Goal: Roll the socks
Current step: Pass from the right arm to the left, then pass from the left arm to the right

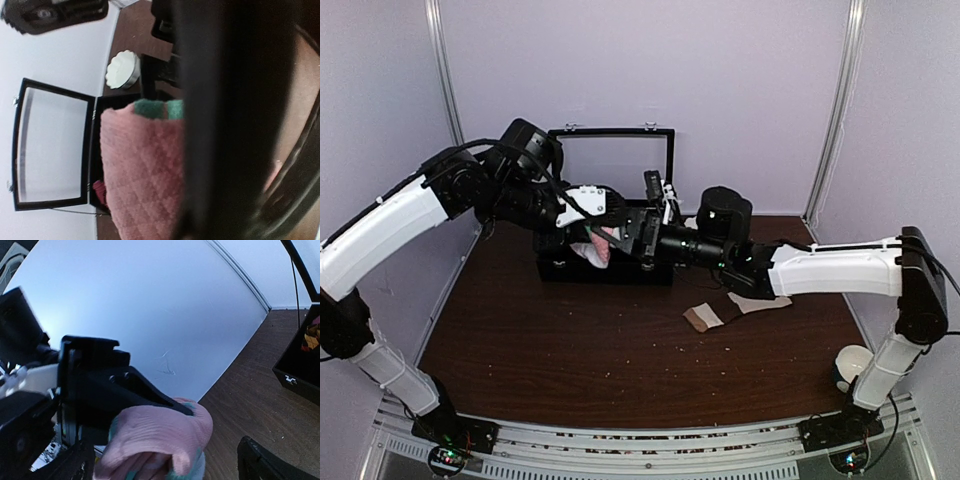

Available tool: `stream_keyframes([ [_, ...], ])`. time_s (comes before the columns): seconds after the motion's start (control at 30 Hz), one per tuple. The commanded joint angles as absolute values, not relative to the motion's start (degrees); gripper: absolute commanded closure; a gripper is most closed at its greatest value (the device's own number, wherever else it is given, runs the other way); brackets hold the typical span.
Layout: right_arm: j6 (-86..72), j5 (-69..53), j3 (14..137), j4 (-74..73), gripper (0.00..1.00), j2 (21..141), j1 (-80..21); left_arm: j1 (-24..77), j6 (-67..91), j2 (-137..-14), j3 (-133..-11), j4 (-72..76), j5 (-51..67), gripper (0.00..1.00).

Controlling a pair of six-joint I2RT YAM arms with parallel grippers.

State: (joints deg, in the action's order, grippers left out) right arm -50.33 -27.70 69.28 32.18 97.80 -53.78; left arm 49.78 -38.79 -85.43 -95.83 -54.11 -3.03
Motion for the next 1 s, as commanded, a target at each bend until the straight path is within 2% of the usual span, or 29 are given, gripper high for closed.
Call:
stream_keyframes([
  [0.0,-30.68,-26.69,64.34,26.58,0.00,88.99,-55.19,47.51,-31.55,-87.75,-103.88,-64.78,14.56,1.00],
  [0.2,-20.44,-28.03,62.46,23.32,0.00,83.63,-56.67,43.30,-27.15,-92.35,-112.92,-72.56,27.34,1.00],
  [0.43,-10.18,-19.97,67.23,15.51,0.00,83.19,-59.90,43.07,-27.25,-93.35,-115.35,-75.63,33.77,1.00],
  [0.8,-6.07,-8.02,74.34,6.37,0.00,86.53,-60.81,43.09,-30.43,-93.09,-115.35,-80.20,41.03,1.00],
  [0.97,-5.28,-17.75,75.60,8.90,0.00,87.44,-60.74,43.11,-32.10,-93.28,-116.38,-82.44,45.02,1.00],
])
